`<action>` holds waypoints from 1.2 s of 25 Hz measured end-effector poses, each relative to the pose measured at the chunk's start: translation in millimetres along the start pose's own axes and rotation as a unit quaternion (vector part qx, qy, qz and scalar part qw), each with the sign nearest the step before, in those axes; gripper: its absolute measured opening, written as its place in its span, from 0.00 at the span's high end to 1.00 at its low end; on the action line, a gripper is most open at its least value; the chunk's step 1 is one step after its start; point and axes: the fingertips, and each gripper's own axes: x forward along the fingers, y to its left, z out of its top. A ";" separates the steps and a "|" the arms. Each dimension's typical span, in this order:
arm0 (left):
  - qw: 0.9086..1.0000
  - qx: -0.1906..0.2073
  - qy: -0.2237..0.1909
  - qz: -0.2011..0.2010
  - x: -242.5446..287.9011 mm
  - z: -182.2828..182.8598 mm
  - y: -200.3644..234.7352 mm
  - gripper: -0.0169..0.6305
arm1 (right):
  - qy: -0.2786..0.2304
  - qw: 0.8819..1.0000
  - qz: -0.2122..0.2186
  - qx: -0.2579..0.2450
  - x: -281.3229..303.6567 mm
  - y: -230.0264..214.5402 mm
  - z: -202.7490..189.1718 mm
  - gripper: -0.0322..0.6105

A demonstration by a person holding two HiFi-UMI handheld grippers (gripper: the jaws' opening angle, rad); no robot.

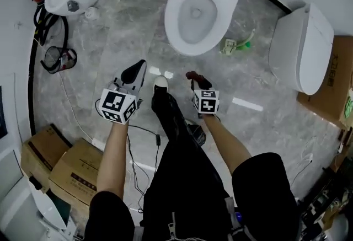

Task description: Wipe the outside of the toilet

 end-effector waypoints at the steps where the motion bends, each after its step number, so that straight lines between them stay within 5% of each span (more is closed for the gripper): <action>1: 1.000 -0.006 -0.010 0.009 -15.1 8.4 -13.2 0.96 | -0.005 1.000 0.007 -0.014 -19.9 -2.2 5.6 0.79; 11: 0.996 -0.021 -0.073 0.053 -59.1 61.3 -124.7 0.96 | -0.058 0.996 -0.002 -0.075 -149.8 -81.9 79.8 0.79; 23: 0.989 -0.059 -0.098 0.096 86.5 109.8 -185.8 0.96 | -0.078 0.991 0.032 -0.102 -136.5 -201.3 177.9 0.79; 30: 0.991 -0.080 -0.067 0.087 181.7 99.6 -195.0 0.96 | -0.058 0.992 0.055 -0.096 -85.1 -258.9 196.1 0.79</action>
